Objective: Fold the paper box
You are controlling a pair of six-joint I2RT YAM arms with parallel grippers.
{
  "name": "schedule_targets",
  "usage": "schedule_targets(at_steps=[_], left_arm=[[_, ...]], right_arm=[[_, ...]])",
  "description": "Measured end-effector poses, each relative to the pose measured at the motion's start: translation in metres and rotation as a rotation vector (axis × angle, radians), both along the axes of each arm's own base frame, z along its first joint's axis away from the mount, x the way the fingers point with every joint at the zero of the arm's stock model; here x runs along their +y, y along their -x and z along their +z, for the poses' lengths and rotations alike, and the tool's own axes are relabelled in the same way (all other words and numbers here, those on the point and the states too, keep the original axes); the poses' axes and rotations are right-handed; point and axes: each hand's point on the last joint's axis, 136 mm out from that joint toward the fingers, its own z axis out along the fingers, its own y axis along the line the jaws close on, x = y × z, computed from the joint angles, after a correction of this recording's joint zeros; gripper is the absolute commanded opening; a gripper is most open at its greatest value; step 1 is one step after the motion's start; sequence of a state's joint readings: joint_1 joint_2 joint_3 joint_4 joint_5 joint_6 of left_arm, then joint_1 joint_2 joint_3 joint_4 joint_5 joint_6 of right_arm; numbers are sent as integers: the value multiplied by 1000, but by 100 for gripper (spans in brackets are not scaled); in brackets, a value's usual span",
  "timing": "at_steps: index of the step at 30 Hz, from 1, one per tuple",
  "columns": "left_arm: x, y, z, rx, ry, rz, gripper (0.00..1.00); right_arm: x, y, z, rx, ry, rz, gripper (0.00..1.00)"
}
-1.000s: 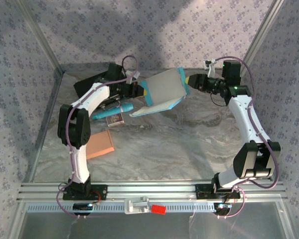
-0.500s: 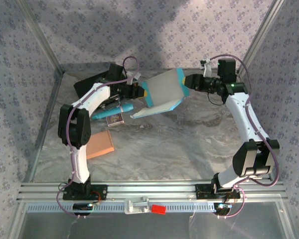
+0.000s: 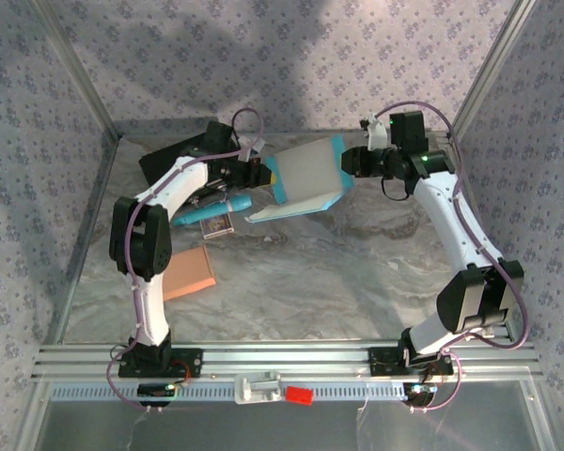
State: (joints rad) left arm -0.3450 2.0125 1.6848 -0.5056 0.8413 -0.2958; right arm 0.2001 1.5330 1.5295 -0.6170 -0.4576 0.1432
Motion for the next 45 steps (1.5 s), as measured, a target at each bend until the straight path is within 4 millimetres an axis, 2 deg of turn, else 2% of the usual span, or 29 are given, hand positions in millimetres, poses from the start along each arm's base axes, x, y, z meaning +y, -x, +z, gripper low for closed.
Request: schedule_targets(at_steps=[9, 16, 20, 25, 30, 39, 45], left_arm=[[0, 0, -3, 3, -22, 10, 0], [-3, 5, -2, -7, -66, 15, 0], [-6, 11, 1, -25, -99, 12, 0], [-11, 19, 5, -51, -151, 13, 0], [-16, 30, 14, -91, -219, 21, 0], [-27, 46, 28, -176, -311, 21, 0], [-24, 45, 27, -181, -328, 33, 0]], right_arm=[[3, -2, -5, -34, 136, -37, 24], [-4, -9, -25, -9, 277, -97, 26], [-15, -10, -37, 10, 368, -145, 19], [-24, -14, -45, 14, 485, -199, 17], [-36, -15, -54, 37, 568, -259, 0], [-49, -14, -55, 50, 605, -327, 0], [-48, -14, -56, 61, 587, -321, 10]])
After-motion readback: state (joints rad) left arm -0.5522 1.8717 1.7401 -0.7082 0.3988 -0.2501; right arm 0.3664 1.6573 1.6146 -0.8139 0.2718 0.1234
